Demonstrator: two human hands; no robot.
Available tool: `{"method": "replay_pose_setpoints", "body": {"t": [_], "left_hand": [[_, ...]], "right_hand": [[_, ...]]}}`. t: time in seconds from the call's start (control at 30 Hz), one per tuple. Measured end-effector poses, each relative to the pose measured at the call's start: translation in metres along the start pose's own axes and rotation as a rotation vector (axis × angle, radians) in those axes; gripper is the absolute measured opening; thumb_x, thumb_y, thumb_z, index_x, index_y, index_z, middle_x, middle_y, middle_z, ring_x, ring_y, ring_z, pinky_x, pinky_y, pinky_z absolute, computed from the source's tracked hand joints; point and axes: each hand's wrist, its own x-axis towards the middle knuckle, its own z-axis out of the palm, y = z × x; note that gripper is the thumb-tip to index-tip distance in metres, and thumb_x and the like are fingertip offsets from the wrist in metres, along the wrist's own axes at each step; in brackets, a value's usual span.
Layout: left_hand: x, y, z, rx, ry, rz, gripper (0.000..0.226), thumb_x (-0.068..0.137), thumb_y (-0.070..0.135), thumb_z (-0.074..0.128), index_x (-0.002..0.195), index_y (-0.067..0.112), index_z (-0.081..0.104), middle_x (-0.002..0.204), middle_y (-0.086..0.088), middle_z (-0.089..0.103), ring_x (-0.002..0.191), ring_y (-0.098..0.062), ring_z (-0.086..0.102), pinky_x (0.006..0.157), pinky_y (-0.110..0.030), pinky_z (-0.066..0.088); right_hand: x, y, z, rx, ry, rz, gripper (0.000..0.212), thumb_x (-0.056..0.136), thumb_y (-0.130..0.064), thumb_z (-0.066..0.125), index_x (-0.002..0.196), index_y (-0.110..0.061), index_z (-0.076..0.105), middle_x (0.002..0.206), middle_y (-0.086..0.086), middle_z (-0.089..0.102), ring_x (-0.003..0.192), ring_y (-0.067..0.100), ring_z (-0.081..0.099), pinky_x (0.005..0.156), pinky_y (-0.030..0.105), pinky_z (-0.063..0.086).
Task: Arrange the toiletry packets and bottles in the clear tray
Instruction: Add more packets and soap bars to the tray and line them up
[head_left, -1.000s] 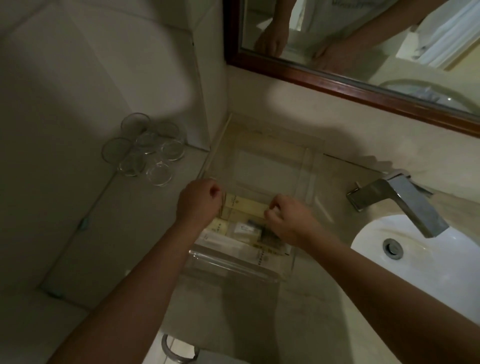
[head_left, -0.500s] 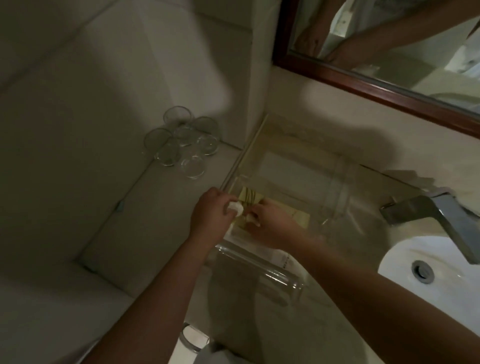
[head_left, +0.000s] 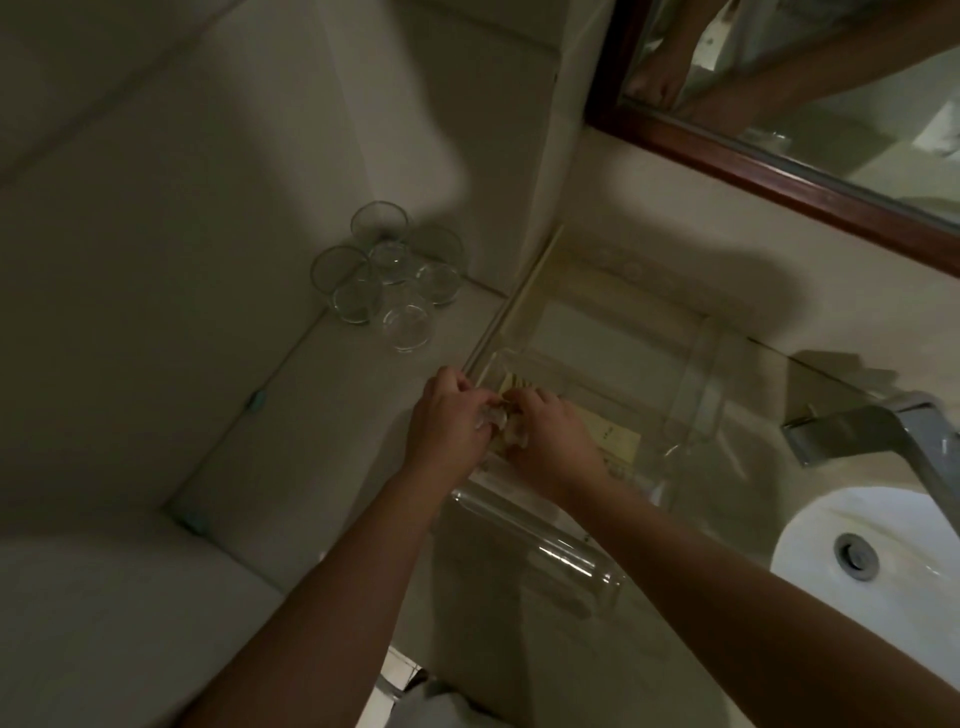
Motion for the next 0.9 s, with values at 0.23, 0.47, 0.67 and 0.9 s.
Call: {"method": "replay_pose_setpoints", "body": {"t": [0.23,0.47,0.67,0.9], "left_hand": [[-0.001,0.000,0.000,-0.007,-0.001,-0.005,0.029,0.077,0.024,0.070,0.105,0.029,0.068,0.110,-0.001,0.046,0.104,-0.021,0.048,0.085,-0.037,0.049],[-0.004,-0.002,-0.002,-0.169,0.019,-0.036,0.023,0.078,0.022,0.069,0.101,0.026,0.070,0.116,-0.001,0.047,0.108,-0.020,0.049,0.091,-0.035,0.048],[-0.014,0.004,-0.008,-0.236,0.117,-0.059,0.025,0.078,0.017,0.070,0.102,0.023,0.067,0.113,-0.003,0.051,0.107,-0.021,0.052,0.088,-0.033,0.049],[-0.029,0.067,0.007,-0.140,0.117,0.114,0.032,0.075,0.015,0.068,0.106,0.018,0.066,0.108,-0.008,0.056,0.102,-0.027,0.054,0.085,-0.035,0.048]], "right_hand": [[-0.007,-0.003,-0.002,0.006,0.035,0.019,0.058,0.081,-0.016,0.068,0.134,-0.015,0.045,0.127,0.009,0.058,0.116,0.028,0.052,0.093,0.034,0.040],[-0.017,0.001,-0.007,0.065,0.071,0.044,0.053,0.078,-0.017,0.069,0.128,-0.017,0.051,0.122,0.008,0.057,0.109,0.029,0.055,0.085,0.032,0.042],[-0.054,0.039,-0.033,0.153,0.216,0.173,0.049,0.081,-0.015,0.073,0.127,-0.020,0.055,0.124,-0.001,0.057,0.114,0.019,0.055,0.095,0.032,0.045],[-0.104,0.073,-0.047,0.189,0.266,0.282,0.048,0.082,-0.027,0.073,0.126,-0.024,0.054,0.122,-0.003,0.060,0.112,0.017,0.056,0.092,0.033,0.048]]}}
